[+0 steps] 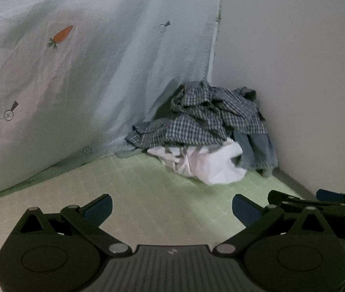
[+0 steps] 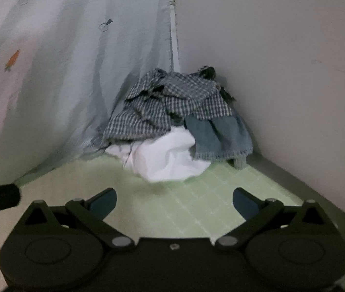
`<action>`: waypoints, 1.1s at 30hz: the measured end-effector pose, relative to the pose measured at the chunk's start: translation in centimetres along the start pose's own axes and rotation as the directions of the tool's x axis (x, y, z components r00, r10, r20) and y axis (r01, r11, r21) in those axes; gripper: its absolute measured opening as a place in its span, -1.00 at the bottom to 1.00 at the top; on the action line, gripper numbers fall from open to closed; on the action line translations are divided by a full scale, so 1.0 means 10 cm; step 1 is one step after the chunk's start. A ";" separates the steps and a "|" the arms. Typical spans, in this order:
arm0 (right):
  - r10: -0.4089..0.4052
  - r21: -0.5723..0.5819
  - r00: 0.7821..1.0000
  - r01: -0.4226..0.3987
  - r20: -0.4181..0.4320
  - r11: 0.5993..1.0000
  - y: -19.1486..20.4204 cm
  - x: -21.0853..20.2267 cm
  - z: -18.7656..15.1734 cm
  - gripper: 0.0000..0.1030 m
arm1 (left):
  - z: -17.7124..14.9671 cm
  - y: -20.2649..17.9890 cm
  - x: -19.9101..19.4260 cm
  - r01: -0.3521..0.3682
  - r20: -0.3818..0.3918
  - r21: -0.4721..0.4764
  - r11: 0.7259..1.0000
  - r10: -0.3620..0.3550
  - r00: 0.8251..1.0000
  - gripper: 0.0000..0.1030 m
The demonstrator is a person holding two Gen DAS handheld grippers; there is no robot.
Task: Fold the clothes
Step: 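Reach both grippers into the pile and grasp the checked shirt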
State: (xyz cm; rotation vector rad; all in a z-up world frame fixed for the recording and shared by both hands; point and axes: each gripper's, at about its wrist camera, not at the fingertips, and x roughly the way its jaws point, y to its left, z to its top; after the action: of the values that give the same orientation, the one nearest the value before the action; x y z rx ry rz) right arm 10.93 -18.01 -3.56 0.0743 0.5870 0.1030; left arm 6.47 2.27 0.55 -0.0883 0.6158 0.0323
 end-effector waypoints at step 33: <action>0.066 -0.069 0.976 -0.053 0.209 0.996 -0.02 2.61 1.20 -0.60 | 1.46 -0.44 3.20 0.236 -0.038 -0.100 0.967 -0.240 0.970 -1.00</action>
State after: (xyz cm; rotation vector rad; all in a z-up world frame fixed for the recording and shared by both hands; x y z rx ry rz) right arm 39.20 -15.60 -7.98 0.0404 0.3688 0.1699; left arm 41.24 -0.60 -5.77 -0.2558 0.6502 -0.1740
